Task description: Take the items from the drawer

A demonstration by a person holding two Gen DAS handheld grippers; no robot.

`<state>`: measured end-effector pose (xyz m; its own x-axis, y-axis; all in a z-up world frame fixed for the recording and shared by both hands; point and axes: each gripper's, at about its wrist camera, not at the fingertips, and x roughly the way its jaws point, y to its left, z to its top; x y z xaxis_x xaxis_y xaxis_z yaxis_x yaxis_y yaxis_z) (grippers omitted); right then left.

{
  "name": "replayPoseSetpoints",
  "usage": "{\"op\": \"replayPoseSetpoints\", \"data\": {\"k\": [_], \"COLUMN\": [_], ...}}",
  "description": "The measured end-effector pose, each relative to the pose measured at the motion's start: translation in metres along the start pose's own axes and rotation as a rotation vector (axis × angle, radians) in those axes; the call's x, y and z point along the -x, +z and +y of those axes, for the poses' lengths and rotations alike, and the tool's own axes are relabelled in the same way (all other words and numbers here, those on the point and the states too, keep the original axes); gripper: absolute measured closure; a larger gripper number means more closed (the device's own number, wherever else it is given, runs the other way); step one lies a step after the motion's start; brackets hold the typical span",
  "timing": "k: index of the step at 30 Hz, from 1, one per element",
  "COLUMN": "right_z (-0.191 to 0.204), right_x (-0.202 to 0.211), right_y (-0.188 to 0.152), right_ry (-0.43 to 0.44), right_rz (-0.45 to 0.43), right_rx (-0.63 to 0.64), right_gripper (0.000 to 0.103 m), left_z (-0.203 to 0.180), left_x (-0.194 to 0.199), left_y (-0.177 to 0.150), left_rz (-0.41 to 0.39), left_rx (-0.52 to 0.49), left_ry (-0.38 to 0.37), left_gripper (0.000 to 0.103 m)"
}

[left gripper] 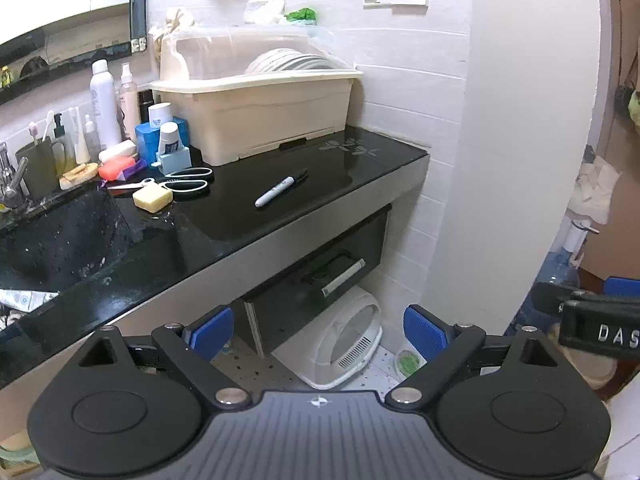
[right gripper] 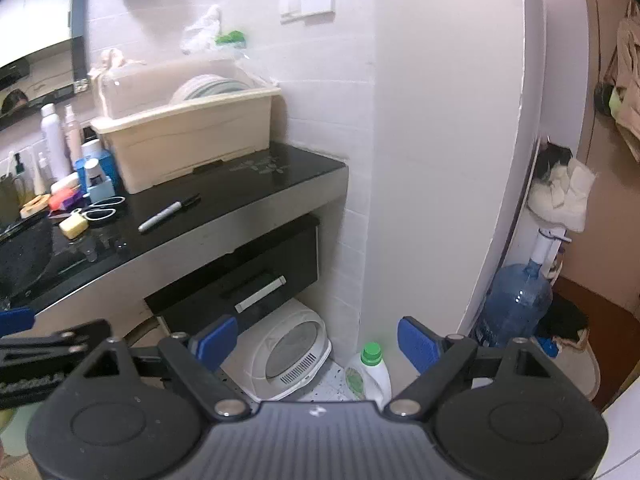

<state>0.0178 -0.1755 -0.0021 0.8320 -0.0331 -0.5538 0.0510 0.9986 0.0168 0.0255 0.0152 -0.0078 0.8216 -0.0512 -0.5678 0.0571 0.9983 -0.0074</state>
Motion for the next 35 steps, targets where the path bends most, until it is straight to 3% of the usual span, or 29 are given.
{"op": "replayPoseSetpoints", "data": {"k": [14,35], "right_z": [0.02,0.023], "right_x": [0.027,0.032], "right_y": [-0.011,-0.013], "right_ry": [0.022,0.031], "right_rz": [-0.038,-0.052], "right_rx": [0.057,0.046], "right_gripper": [0.016,0.016], "left_z": [-0.001,0.001], "left_x": [0.02,0.026], "left_y": [-0.002,-0.001], "left_rz": [-0.014,-0.03], "left_rx": [-0.001,-0.005], "left_ry": [0.007,0.021], "left_gripper": [0.01,0.01]}}
